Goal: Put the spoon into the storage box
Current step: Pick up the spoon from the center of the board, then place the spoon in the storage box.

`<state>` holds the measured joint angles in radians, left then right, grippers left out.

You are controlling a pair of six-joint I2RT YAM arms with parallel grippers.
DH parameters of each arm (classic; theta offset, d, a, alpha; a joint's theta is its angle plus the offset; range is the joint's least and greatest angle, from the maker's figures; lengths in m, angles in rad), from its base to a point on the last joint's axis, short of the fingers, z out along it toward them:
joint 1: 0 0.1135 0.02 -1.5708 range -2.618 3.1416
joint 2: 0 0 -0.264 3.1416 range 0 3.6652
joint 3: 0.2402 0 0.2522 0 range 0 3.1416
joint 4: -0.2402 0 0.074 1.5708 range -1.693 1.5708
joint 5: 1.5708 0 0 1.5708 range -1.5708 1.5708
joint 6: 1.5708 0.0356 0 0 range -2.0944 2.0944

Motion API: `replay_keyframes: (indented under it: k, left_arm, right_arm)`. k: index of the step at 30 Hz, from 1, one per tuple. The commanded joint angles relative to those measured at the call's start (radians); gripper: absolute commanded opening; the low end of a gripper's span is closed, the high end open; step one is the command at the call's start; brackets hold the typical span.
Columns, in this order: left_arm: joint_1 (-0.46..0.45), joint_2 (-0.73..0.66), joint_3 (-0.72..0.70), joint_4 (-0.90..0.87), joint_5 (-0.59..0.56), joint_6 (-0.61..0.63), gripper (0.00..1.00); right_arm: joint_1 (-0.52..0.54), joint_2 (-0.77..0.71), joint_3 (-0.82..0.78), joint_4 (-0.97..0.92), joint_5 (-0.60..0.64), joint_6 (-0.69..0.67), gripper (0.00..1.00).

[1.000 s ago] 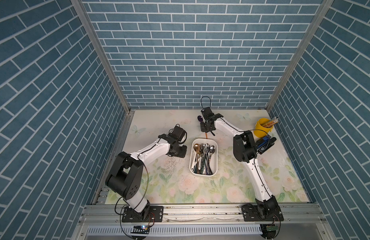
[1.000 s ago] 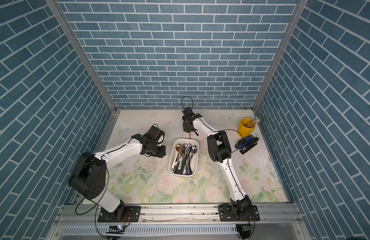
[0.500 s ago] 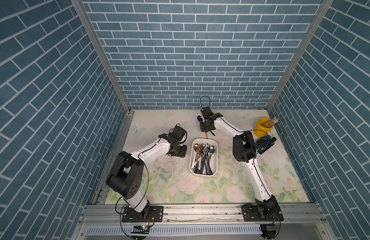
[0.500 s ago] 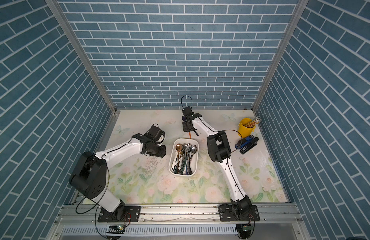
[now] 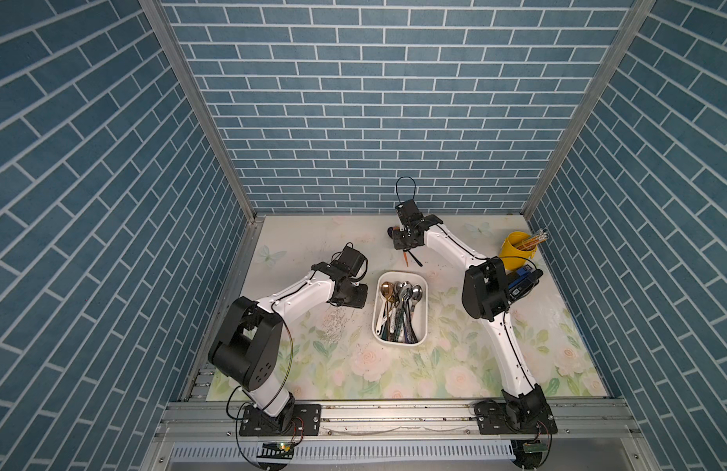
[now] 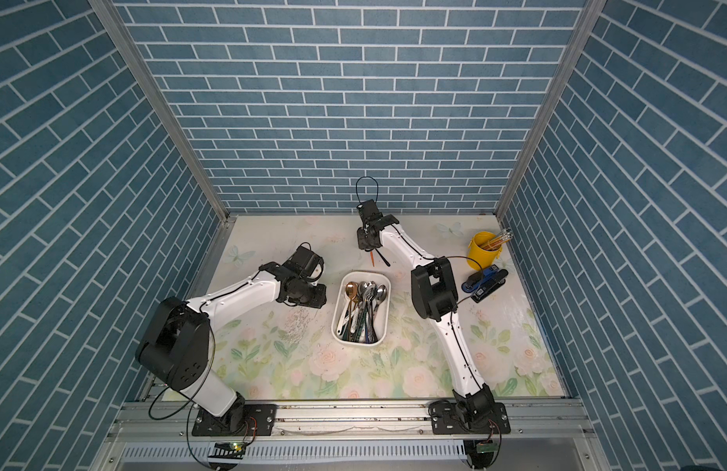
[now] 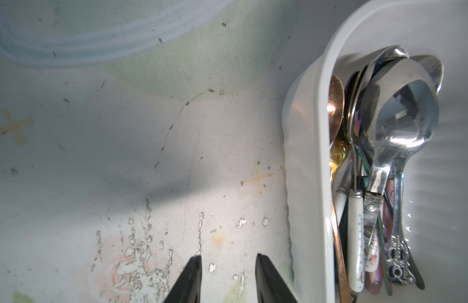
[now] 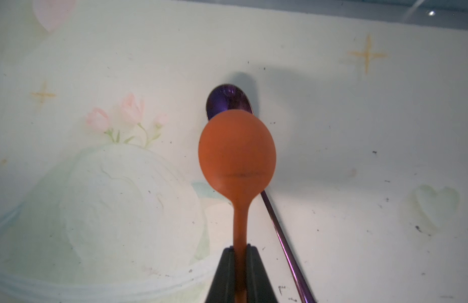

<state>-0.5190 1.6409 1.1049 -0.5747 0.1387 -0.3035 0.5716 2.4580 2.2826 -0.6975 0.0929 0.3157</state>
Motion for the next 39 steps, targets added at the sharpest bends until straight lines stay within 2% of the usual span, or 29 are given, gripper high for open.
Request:
replay_keyframes:
  k: [1, 8, 10, 18, 23, 29, 33, 39]
  left_arm:
    - [0.004, -0.013, 0.002, 0.012, -0.002, -0.009, 0.39]
    - [0.004, 0.001, 0.002, 0.044, 0.010, -0.016, 0.39]
    - [0.005, 0.005, -0.007, 0.058, 0.015, -0.017, 0.39]
    - [0.001, 0.001, -0.042, 0.063, -0.003, 0.010, 0.39]
    - [-0.001, -0.017, -0.084, 0.080, 0.016, 0.016, 0.39]
    - [-0.013, -0.028, -0.111, 0.087, 0.024, 0.021, 0.39]
    - [-0.021, -0.029, -0.122, 0.095, 0.044, 0.020, 0.40]
    - [-0.041, -0.027, -0.126, 0.085, 0.047, 0.024, 0.40]
  right_arm:
    - [0.004, -0.064, 0.025, -0.005, 0.017, -0.026, 0.00]
    - [0.005, -0.153, 0.018, -0.071, 0.008, -0.013, 0.00]
    - [0.009, -0.199, -0.026, -0.095, 0.008, 0.006, 0.00]
    - [0.094, -0.519, -0.461, -0.029, 0.036, 0.114, 0.00]
    - [0.152, -0.651, -0.648, -0.005, -0.001, 0.215, 0.00]
    - [0.242, -0.763, -0.866, 0.041, -0.018, 0.332, 0.00]
    - [0.261, -0.800, -1.001, 0.093, -0.044, 0.383, 0.00]
    - [0.269, -0.778, -1.069, 0.148, -0.041, 0.385, 0.00]
